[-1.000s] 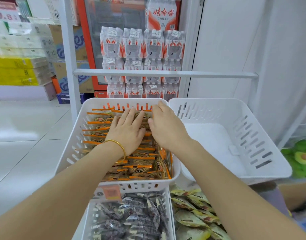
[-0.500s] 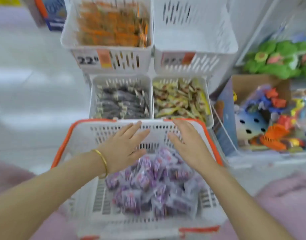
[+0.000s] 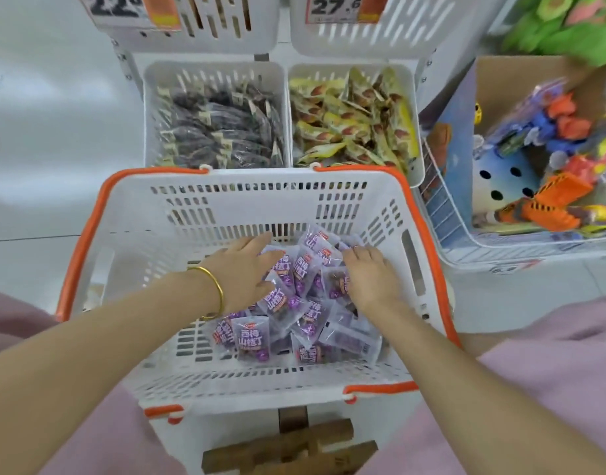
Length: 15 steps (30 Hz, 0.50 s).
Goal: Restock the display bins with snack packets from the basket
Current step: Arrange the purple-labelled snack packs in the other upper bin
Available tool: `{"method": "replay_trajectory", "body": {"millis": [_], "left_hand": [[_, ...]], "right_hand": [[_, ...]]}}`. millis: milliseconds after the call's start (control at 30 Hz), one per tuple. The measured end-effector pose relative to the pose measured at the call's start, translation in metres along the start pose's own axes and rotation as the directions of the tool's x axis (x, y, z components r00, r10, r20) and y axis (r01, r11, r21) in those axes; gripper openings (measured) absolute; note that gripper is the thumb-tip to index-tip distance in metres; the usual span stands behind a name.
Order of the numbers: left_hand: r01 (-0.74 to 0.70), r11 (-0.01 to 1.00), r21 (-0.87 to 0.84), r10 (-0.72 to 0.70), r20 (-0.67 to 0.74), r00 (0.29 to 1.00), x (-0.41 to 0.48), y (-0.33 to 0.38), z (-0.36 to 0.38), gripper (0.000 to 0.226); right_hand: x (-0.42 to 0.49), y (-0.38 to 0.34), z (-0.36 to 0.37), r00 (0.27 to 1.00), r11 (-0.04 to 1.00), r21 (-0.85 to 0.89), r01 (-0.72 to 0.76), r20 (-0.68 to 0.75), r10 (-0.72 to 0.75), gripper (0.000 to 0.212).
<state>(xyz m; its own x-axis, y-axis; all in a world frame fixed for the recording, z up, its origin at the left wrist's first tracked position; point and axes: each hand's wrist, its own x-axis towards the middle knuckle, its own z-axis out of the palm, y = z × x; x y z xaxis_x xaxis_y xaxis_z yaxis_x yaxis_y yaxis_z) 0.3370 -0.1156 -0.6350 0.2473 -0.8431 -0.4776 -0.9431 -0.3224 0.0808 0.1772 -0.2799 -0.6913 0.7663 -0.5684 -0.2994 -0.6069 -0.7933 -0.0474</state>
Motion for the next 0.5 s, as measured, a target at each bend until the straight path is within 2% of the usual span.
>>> {"method": "replay_trajectory", "body": {"millis": [67,167,233,300,400,500], "left_hand": [[0.03,0.999,-0.019,-0.03,0.005,1.0,0.011,-0.002,0.005,0.055],[0.075,0.997,-0.028,-0.074,0.034,0.997,0.028,-0.008,0.019,0.057],[0.103,0.991,-0.081,-0.097,0.075,0.992,0.041,-0.008,0.029,0.059],[0.139,0.977,-0.165,-0.119,0.122,0.985,0.05,-0.001,0.04,0.059],[0.147,0.977,-0.153,-0.124,0.154,0.98,0.057,0.011,0.06,0.062],[0.202,0.967,-0.156,-0.187,0.107,0.977,0.063,0.016,0.073,0.054]], "right_hand": [[0.008,-0.001,0.006,1.0,0.992,-0.13,0.007,0.024,-0.004,0.058],[0.017,-0.007,0.004,0.999,0.993,-0.118,-0.012,0.05,0.018,0.05],[0.02,-0.014,-0.013,0.993,0.998,0.037,-0.051,0.113,0.047,0.034],[0.025,-0.017,-0.036,0.99,0.98,0.193,-0.041,0.143,0.013,0.02],[0.03,-0.009,-0.059,0.98,0.885,0.462,-0.063,0.197,-0.033,0.031],[0.033,0.004,-0.061,0.949,0.661,0.705,-0.257,0.313,0.036,0.051]]}}
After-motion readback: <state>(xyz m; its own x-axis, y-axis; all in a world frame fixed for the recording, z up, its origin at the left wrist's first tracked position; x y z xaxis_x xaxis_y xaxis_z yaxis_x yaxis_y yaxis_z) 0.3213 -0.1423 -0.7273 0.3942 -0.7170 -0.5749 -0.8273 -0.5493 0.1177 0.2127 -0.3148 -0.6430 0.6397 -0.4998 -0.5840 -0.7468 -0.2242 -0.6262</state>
